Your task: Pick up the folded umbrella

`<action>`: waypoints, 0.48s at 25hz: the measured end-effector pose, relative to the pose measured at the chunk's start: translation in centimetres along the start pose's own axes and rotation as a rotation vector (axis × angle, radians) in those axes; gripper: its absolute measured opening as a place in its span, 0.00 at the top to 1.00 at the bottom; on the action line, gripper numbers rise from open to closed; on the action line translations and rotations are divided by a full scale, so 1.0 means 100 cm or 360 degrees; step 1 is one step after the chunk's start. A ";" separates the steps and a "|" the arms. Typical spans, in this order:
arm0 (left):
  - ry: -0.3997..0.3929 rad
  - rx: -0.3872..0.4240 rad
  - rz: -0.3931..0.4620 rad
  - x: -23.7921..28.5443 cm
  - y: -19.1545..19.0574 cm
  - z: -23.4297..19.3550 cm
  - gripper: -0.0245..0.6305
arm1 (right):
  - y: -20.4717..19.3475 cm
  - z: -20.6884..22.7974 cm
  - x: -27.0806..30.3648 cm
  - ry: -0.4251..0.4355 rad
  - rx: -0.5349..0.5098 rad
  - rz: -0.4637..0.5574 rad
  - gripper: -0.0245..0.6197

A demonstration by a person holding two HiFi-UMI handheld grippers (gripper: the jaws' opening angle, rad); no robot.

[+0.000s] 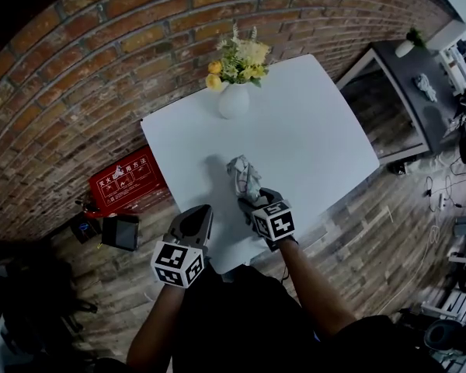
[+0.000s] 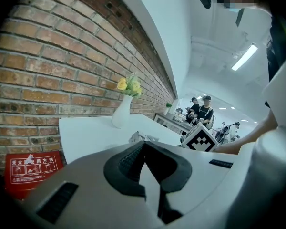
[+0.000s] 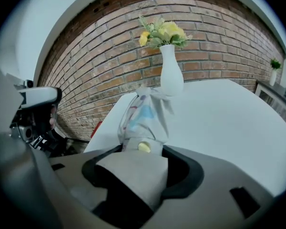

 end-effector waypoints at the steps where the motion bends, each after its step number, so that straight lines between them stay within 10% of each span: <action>1: 0.0007 -0.0001 0.0006 -0.001 0.000 0.003 0.94 | 0.000 -0.001 -0.004 0.0008 -0.0006 0.0012 0.56; 12: 0.0091 -0.0005 0.0087 -0.012 -0.001 0.039 0.94 | -0.004 -0.008 -0.051 0.0113 -0.0020 0.0175 0.56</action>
Point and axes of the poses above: the fingertips, and each gripper's own axes: x forward along the fingers, z to its right, y out of its top, the point moved 1 cm from there along -x, backward along the fingers, and after that the axes turned 7 degrees about -z, right-handed, at the moved point
